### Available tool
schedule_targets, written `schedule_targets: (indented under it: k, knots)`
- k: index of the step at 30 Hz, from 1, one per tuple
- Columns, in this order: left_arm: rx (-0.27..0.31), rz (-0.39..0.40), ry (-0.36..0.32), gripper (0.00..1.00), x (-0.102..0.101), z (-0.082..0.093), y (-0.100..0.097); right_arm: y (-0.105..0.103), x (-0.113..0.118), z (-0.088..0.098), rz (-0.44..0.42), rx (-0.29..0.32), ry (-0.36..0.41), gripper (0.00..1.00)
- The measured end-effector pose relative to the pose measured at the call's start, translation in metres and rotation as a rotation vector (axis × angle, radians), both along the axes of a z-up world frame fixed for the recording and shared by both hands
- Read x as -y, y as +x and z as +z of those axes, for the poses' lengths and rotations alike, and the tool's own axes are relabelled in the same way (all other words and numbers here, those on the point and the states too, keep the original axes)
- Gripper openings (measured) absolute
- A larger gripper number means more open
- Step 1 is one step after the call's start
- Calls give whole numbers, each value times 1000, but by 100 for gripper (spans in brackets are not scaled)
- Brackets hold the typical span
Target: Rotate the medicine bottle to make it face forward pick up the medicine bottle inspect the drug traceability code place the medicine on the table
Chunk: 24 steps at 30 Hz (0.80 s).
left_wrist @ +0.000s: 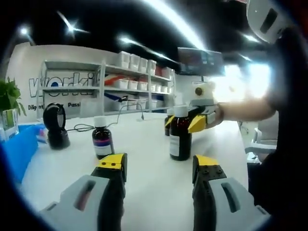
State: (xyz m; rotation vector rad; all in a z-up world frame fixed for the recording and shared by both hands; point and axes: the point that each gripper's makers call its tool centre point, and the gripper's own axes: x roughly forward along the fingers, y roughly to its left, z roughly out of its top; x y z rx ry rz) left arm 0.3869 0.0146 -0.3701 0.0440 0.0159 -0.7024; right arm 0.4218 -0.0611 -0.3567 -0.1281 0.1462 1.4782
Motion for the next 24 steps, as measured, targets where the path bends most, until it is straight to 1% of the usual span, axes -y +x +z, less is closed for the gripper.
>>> schedule_targets:
  k: [2, 3, 4, 6, 7, 12, 17, 21, 24]
  knots:
    - [7, 12, 7, 46, -2, 0, 1, 1, 0, 0, -15, -1, 4, 29]
    - [9, 13, 5, 44, -2, 0, 1, 1, 0, 0, -27, 1, 9, 29]
    - [10, 13, 1, 42, -2, 1, 0, 3, 0, 0, -47, -3, 14, 29]
    - [11, 20, 1, 39, -3, 1, 1, 4, 0, 0, -89, 8, 24, 29]
    - [12, 20, 2, 38, -3, 1, 0, 4, 0, 0, -105, 7, 29, 29]
    - [35, 5, 35, 41, 0, 0, -1, 6, -1, 0, -171, 12, 40, 29]
    - [68, 13, 31, 42, -2, 5, -1, 6, -1, 0, -237, 25, 38, 29]
    - [47, 27, 31, 43, -4, 2, 1, 7, 0, 0, -280, 23, 37, 29]
    - [40, 38, 8, 42, -7, 3, 3, 7, 0, 0, -302, 27, 36, 29]
